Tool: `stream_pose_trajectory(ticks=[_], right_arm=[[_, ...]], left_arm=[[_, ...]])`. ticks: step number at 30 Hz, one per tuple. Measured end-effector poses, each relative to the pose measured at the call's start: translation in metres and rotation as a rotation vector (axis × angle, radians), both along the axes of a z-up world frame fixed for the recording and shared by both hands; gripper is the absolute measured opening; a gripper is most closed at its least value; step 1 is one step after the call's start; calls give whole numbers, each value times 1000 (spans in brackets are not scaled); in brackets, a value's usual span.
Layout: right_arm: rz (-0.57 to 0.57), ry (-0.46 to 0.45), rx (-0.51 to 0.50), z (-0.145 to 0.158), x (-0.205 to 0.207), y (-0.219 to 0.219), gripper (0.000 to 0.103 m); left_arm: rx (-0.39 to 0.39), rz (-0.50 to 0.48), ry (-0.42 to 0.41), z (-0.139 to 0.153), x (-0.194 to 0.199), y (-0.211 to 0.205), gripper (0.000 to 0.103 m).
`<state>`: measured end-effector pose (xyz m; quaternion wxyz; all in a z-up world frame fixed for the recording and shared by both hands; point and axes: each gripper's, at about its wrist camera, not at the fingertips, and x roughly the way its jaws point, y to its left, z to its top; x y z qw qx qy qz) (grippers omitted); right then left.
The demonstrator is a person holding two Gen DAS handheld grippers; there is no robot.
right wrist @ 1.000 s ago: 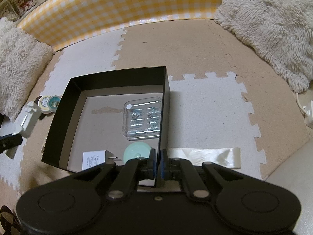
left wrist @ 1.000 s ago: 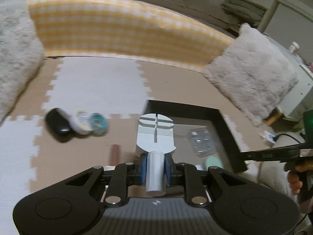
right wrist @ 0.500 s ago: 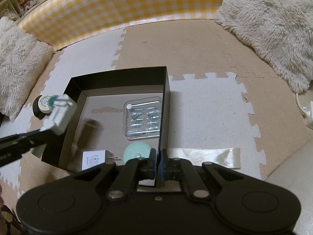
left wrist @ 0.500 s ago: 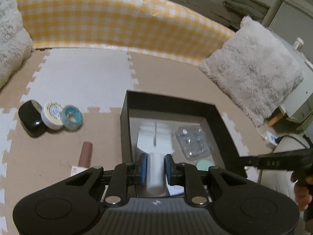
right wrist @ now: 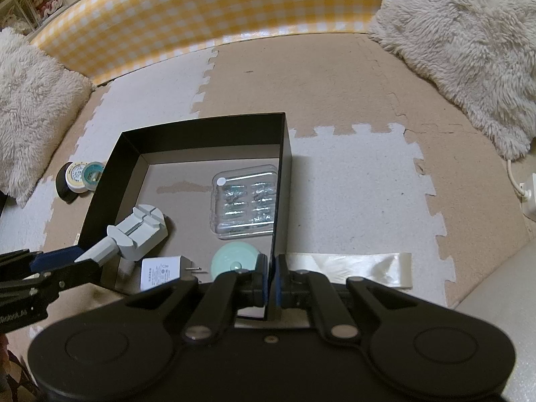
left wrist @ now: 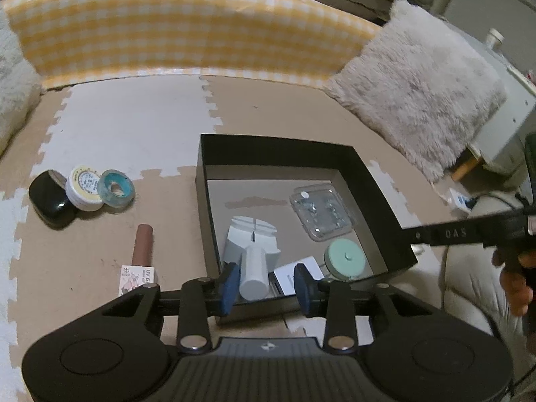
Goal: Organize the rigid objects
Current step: 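Carry the watch tool into the black box and open the left gripper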
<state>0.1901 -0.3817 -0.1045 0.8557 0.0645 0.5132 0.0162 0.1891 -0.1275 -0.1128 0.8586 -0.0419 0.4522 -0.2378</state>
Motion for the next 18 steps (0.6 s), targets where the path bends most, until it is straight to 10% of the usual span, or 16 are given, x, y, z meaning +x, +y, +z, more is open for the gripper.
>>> stream_pose_trajectory(ticks=[9,18], right_arm=[[3,1,-5,0,0,2,5],[3,1,-3,0,1,2,5]], left_arm=[[38,-19,4,-9,6,-5,20],[25,-24,10,-1,4,-3,40]])
